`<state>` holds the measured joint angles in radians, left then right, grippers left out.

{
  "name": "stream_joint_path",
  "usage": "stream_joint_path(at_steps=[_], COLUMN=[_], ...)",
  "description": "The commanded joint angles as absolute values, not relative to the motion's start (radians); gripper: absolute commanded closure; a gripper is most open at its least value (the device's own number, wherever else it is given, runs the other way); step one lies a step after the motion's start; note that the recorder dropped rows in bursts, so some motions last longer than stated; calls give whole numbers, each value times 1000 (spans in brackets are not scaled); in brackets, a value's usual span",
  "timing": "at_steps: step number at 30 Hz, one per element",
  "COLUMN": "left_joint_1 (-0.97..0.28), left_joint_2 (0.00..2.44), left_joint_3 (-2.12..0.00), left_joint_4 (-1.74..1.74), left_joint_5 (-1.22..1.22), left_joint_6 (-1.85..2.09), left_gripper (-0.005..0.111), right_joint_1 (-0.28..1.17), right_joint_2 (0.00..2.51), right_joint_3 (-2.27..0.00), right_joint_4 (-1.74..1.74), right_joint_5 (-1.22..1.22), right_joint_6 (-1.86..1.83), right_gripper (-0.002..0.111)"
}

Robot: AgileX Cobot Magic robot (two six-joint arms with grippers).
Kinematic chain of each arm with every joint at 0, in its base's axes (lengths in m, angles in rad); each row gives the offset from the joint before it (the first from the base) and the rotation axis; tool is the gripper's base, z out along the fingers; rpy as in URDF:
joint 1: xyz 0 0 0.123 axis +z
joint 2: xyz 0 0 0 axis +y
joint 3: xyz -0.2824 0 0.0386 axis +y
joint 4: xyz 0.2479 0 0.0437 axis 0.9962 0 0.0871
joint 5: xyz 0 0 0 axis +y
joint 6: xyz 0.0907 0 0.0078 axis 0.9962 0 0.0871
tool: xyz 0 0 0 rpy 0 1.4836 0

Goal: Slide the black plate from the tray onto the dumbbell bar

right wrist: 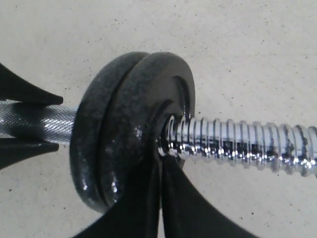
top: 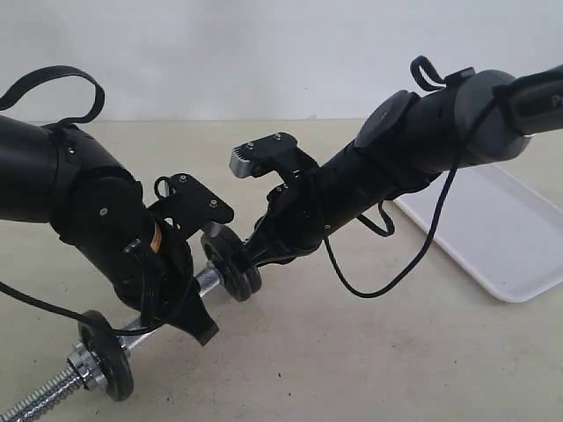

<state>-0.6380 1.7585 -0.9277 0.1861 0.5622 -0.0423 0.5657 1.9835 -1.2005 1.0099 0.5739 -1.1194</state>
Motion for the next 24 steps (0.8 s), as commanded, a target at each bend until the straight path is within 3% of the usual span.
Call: stream_joint_path(at_steps=[1,24], left_joint_1=[-622,-529], left_joint_2=[1711,1711], left_joint_3=[-972,-972], left_joint_4=[196,191], left_joint_5=[-104,-87], left_joint_6=[-120,-324], left_gripper=[102,102], right_joint_1=[578,576], right_joint_2=[1985,1985], right_joint_3=[-1200,-1200], right_joint_4=[1027,985], right_joint_5=[647,610], right_joint_6=[-1126,-1134], right_gripper=[109,109])
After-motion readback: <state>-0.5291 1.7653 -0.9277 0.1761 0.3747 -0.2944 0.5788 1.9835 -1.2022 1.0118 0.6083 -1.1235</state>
